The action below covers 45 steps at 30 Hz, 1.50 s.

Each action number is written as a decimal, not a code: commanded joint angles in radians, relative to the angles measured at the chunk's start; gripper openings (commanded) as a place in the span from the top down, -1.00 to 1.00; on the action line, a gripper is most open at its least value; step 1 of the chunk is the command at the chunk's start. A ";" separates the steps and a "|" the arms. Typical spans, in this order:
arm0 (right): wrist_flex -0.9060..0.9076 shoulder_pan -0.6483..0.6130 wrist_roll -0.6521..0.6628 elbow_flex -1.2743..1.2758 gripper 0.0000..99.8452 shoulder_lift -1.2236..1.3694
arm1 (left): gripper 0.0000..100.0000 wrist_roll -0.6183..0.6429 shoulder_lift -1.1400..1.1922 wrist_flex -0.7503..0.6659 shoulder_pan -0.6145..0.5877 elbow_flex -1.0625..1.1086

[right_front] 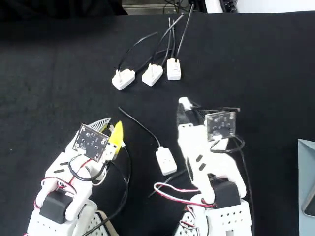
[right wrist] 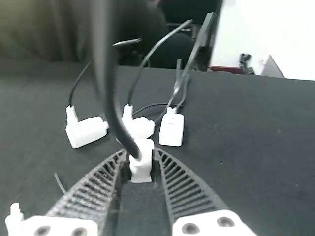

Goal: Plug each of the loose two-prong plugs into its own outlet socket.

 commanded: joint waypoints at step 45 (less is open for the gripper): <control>-0.112 0.215 -0.146 -0.058 0.97 -0.013 | 0.32 0.344 1.683 -0.137 0.349 -0.740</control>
